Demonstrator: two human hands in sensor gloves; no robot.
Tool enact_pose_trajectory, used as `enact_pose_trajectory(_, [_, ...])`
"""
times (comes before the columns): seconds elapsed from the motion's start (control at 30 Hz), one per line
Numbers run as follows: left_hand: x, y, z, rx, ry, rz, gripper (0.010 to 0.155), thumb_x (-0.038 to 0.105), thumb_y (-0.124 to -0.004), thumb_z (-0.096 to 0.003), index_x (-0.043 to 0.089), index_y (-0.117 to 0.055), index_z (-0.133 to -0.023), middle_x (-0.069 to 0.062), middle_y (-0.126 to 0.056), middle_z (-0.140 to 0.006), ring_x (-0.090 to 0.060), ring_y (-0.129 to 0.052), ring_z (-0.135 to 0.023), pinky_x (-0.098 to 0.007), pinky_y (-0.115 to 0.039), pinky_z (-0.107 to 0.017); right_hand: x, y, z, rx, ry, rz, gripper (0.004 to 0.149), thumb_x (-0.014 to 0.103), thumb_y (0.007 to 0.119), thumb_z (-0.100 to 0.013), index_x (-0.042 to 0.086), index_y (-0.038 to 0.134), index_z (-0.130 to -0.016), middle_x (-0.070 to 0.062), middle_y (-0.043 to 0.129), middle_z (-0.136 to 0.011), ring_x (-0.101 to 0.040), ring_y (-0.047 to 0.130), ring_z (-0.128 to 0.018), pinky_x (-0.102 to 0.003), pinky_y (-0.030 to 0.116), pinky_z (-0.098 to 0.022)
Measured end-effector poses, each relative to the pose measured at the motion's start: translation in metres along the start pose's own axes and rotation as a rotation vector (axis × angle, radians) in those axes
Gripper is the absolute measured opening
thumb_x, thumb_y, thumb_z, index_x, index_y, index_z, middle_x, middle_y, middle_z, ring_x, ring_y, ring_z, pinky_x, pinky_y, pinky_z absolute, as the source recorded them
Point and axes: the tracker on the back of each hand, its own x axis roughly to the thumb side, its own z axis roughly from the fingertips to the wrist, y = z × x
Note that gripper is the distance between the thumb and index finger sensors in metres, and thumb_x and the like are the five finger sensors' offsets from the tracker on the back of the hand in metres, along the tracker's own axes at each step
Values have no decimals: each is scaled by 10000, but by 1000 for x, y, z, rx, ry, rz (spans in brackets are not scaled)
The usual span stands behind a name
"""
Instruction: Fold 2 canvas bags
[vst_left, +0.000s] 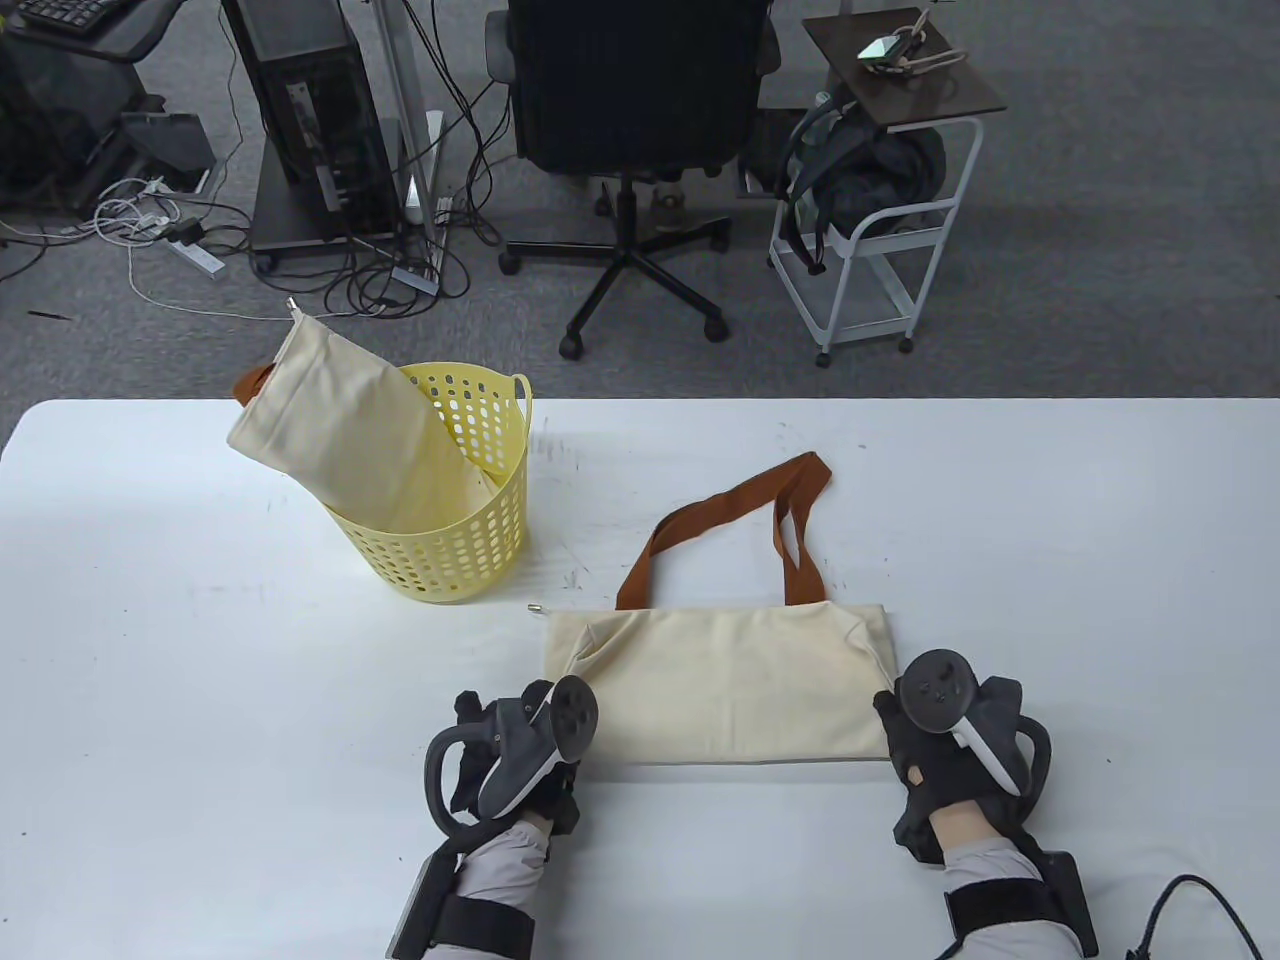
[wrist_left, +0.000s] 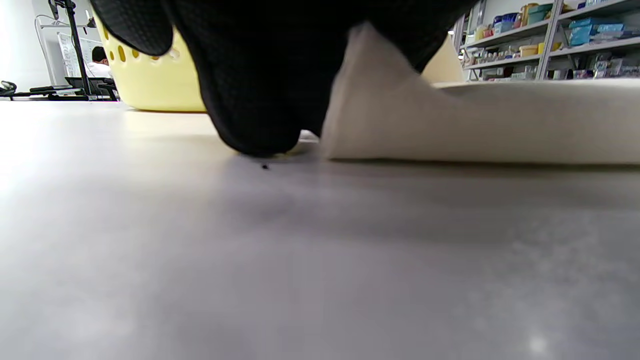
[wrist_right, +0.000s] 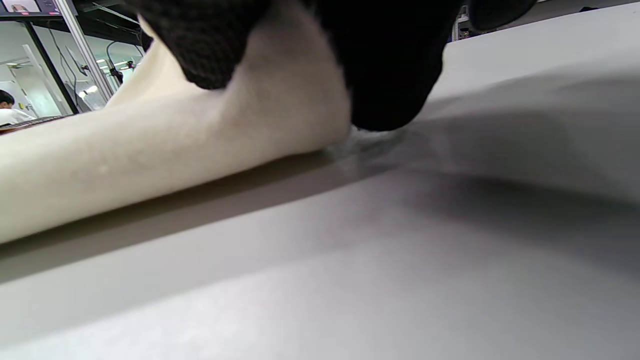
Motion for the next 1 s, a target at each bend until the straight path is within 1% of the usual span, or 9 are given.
enact_pose_trajectory(0.23, [7,0,-2,-3,8,-78,483,366,-884,-552,-47,-945,-795,21,-1048,-360,-244,-1033,-467,-651,-606,-658,4,2,-1,-42,45,55,462,426,805,-494,49,864,-756,-51,926,-376,-262,892,-567,-646,512,-680])
enact_pose_trajectory(0.4, [14,2,0,8,5,-213,529,424,-912,-529,-10,-937,-830,15,-1048,-412,-252,-1020,-544,-653,-599,-665,8,5,-1,-66,71,133,475,455,846,-465,65,872,-735,-47,927,-372,-256,894,-571,-634,535,-670])
enact_pose_trajectory(0.5, [10,2,3,34,-6,-266,687,491,-898,-514,41,-774,-1018,-40,-1012,-682,-347,-901,-797,-695,-534,-686,8,6,2,-98,82,194,513,494,842,-449,89,846,-764,-68,908,-434,-274,852,-655,-642,506,-682])
enact_pose_trajectory(0.53, [10,1,3,33,-14,-259,766,486,-892,-519,89,-632,-1120,-94,-925,-879,-407,-784,-925,-726,-484,-696,7,6,2,-106,91,204,561,502,840,-445,86,800,-818,-88,892,-508,-297,805,-717,-656,469,-692])
enact_pose_trajectory(0.6, [10,-1,1,-6,-130,-238,811,426,-868,-545,248,-403,-1185,-127,-612,-1171,-450,-498,-1091,-766,-358,-710,11,6,4,-106,72,211,702,489,844,-449,99,596,-977,-147,784,-756,-364,598,-890,-697,361,-705])
enact_pose_trajectory(0.7, [11,-4,-1,-100,-207,-205,761,364,-813,-589,447,-294,-1139,-21,-246,-1268,-394,-158,-1152,-737,-234,-762,24,4,11,-141,-13,225,817,420,863,-465,193,383,-1086,-159,484,-1004,-393,304,-1003,-748,166,-688])
enact_pose_trajectory(0.77, [12,-5,-2,-141,-234,-144,730,372,-798,-591,477,-319,-1132,-18,-211,-1271,-376,-91,-1149,-732,-195,-769,38,5,16,-140,-110,221,821,413,850,-467,270,352,-1103,-163,373,-1066,-411,221,-1015,-757,131,-664])
enact_pose_trajectory(0.9, [17,-8,-1,-263,-324,-32,678,375,-776,-592,495,-373,-1125,6,-177,-1267,-287,-8,-1133,-690,-147,-787,71,20,25,20,-348,184,717,479,742,-487,332,402,-1101,-158,226,-1145,-461,107,-1015,-770,113,-620])
enact_pose_trajectory(1.0, [22,-10,-1,-325,-369,-5,652,400,-761,-584,485,-411,-1129,8,-148,-1260,-270,-1,-1128,-685,-146,-787,85,33,27,198,-456,164,627,483,622,-518,428,360,-1085,-48,110,-1161,-429,-28,-999,-754,30,-605])
